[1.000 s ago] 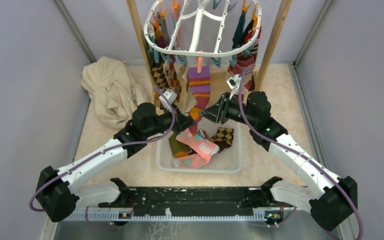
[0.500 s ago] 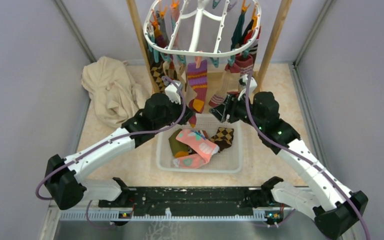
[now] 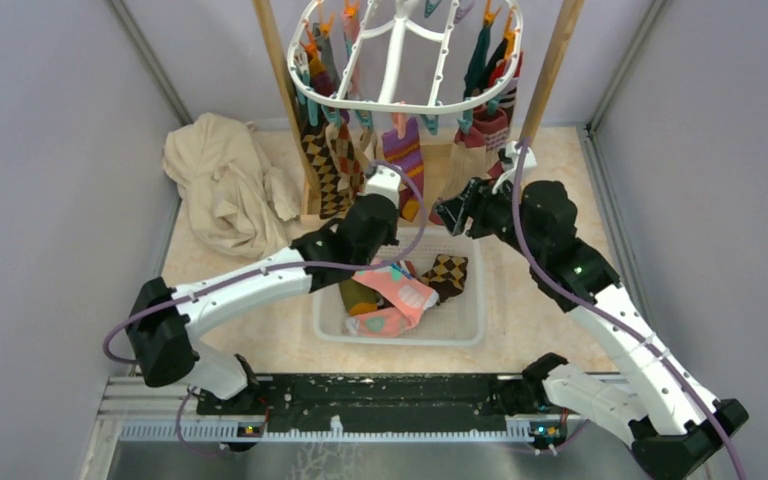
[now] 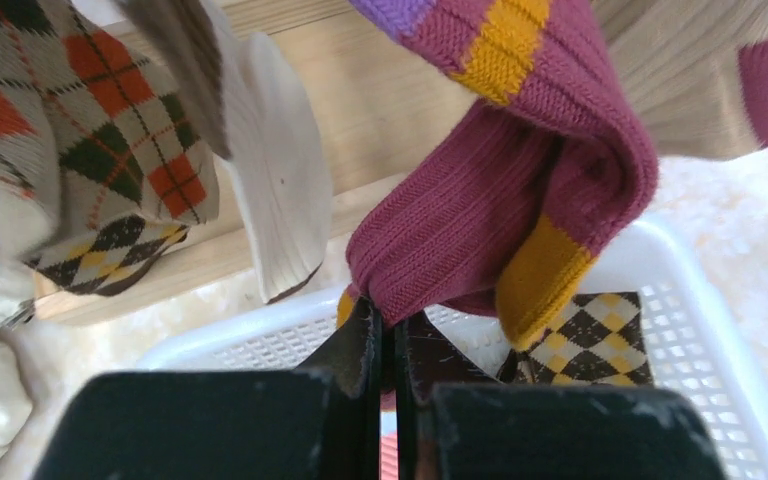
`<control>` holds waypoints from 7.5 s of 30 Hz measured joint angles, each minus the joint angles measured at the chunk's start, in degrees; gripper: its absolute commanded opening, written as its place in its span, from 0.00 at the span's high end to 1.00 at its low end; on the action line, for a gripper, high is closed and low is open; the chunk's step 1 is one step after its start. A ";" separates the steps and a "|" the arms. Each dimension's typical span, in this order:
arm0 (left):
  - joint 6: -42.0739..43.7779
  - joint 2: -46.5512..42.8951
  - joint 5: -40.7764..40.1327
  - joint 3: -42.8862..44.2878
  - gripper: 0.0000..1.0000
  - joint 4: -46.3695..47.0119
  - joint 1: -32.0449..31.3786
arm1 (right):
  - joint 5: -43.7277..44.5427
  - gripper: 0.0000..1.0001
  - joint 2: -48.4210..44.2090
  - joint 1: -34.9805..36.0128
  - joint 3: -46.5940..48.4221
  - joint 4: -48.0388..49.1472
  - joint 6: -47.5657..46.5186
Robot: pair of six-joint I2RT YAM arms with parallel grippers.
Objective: Remove the socks clipped to the hanger
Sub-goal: Remove the sock from the hanger, then place the sock in the bin.
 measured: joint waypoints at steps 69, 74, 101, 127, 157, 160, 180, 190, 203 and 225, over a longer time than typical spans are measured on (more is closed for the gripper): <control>21.81 33.33 -52.11 26.99 0.96 -15.80 -12.00 | 24.63 0.38 22.75 14.73 35.26 -11.63 -15.85; 31.80 33.09 -52.54 22.16 0.96 -3.67 -12.59 | 26.10 0.34 23.12 15.06 32.17 -7.34 -17.25; 125.74 41.46 -54.66 11.02 0.99 94.31 -14.05 | 32.33 0.35 29.16 15.08 29.73 6.82 -26.10; 126.77 41.46 -54.71 10.73 0.99 94.33 -14.10 | 35.47 0.44 32.81 15.08 29.75 13.97 -29.27; 127.82 40.65 -55.80 10.73 0.99 94.33 -14.86 | 33.38 0.91 30.99 14.25 28.11 16.50 -28.68; 128.52 38.62 -56.68 10.73 0.99 94.33 -15.58 | 32.06 0.69 30.62 13.18 27.45 16.55 -27.65; 131.80 30.67 -58.49 7.93 0.99 94.36 -20.70 | 20.92 0.33 20.44 8.04 24.44 6.56 -16.65; 130.79 29.44 -58.66 7.10 1.00 94.36 -24.52 | 23.41 0.29 8.68 5.07 26.03 -1.55 -14.29; 123.91 27.67 -58.73 9.05 1.00 94.36 -27.93 | 29.79 0.29 6.58 4.28 28.74 -9.18 -14.25; 38.82 -5.88 -26.91 4.22 0.97 26.16 -33.53 | 34.67 0.28 6.49 4.26 29.22 -15.32 -14.27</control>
